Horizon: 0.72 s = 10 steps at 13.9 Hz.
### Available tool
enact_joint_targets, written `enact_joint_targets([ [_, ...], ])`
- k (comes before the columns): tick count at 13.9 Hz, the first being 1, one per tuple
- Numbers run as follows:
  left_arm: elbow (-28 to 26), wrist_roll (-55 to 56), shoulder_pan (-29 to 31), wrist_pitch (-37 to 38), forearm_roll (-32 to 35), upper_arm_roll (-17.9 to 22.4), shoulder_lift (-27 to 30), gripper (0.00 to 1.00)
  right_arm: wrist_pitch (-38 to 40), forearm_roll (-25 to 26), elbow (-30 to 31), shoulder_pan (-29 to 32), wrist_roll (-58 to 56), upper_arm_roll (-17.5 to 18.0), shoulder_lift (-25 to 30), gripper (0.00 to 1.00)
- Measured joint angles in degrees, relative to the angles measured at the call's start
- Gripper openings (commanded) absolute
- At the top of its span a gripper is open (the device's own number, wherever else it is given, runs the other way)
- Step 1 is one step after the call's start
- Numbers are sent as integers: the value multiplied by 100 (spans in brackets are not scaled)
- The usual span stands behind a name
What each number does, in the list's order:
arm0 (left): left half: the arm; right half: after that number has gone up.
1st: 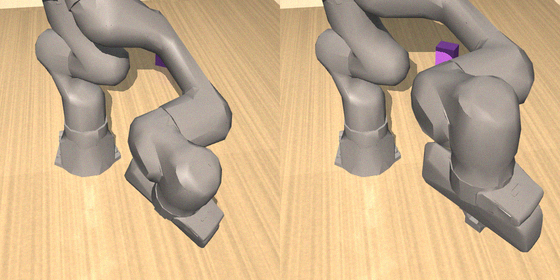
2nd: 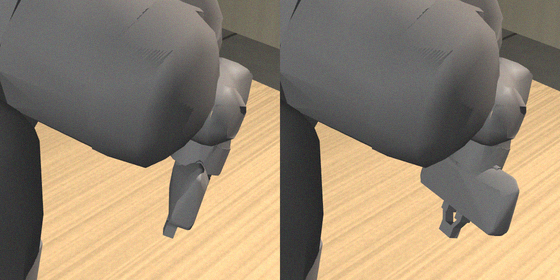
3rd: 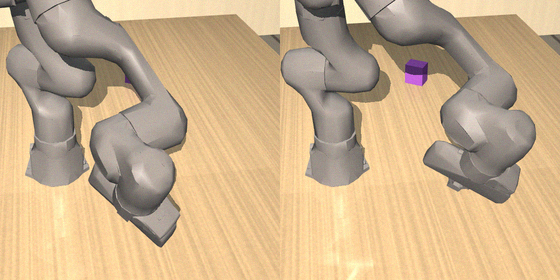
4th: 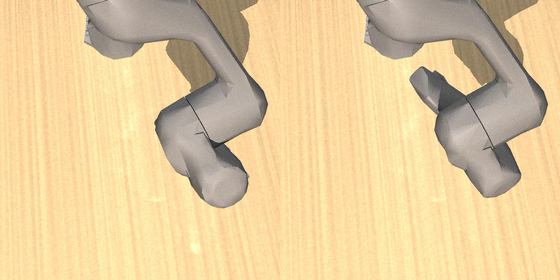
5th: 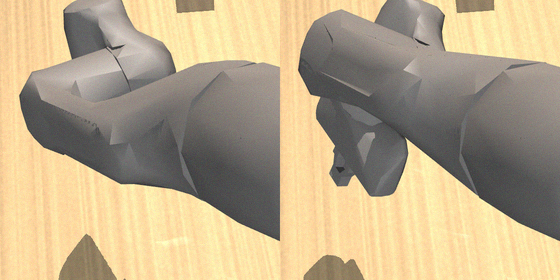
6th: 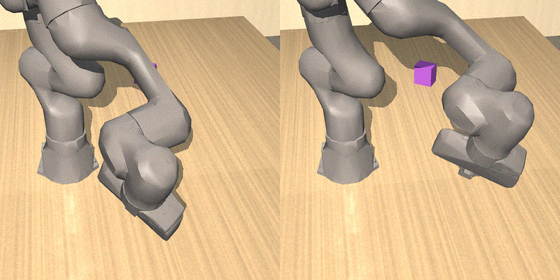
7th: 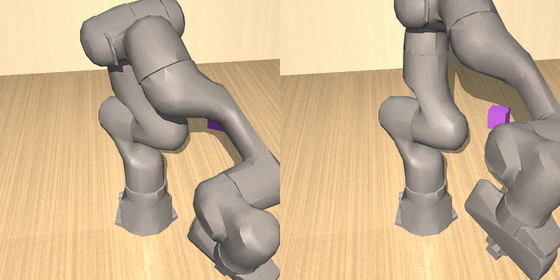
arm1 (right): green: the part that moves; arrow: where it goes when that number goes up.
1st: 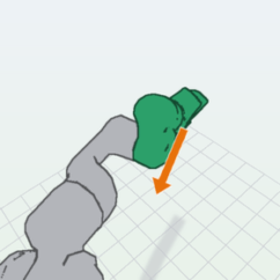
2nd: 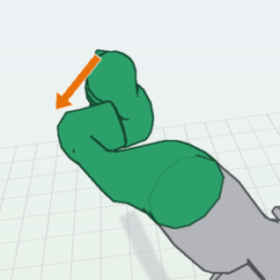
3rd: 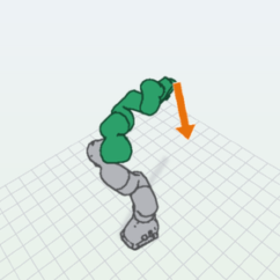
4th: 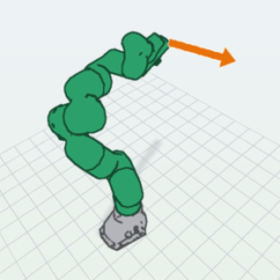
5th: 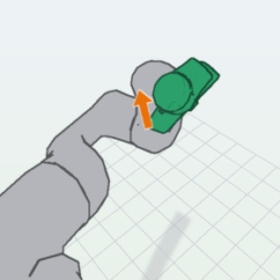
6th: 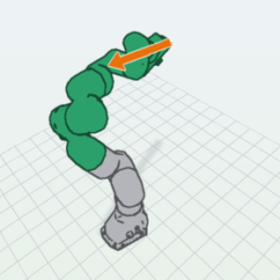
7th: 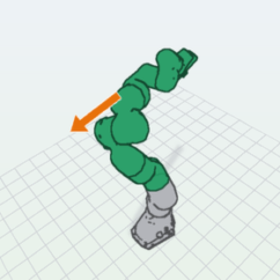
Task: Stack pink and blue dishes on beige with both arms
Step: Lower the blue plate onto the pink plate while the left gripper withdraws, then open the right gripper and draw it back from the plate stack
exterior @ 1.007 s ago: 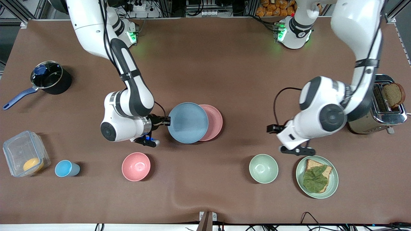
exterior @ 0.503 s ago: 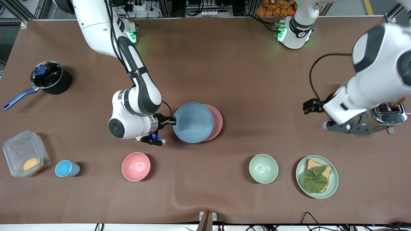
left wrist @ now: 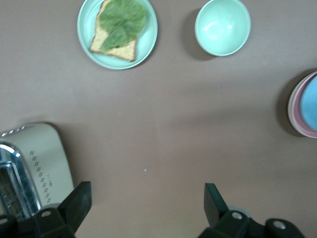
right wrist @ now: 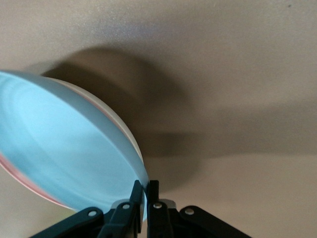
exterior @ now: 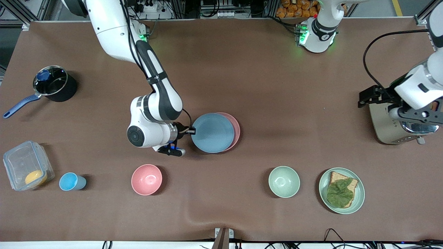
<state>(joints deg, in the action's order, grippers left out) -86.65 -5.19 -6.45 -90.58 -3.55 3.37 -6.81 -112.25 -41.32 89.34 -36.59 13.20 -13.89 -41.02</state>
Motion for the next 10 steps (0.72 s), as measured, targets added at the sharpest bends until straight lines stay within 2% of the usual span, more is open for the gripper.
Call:
enact_joint_targets([
  [1, -71, -70, -194, -6, -5, 292, 88, 100, -5, -2, -30, -6, 0, 0, 0, 100],
  [2, -115, -76, -272, -6, -5, 405, 184, 100, -9, -4, -77, -11, 0, 0, 0, 100],
  [6, -352, -64, -334, -6, -5, 427, 535, 100, 62, -6, -366, 18, 5, -67, 8, 100],
  [8, -381, -70, -348, -20, -5, 427, 538, 100, 495, -1, -530, 197, 4, -170, 34, 100],
  [10, -386, -71, -378, -28, -4, 427, 537, 100, 1192, 10, -766, 640, -2, -256, 45, 100],
])
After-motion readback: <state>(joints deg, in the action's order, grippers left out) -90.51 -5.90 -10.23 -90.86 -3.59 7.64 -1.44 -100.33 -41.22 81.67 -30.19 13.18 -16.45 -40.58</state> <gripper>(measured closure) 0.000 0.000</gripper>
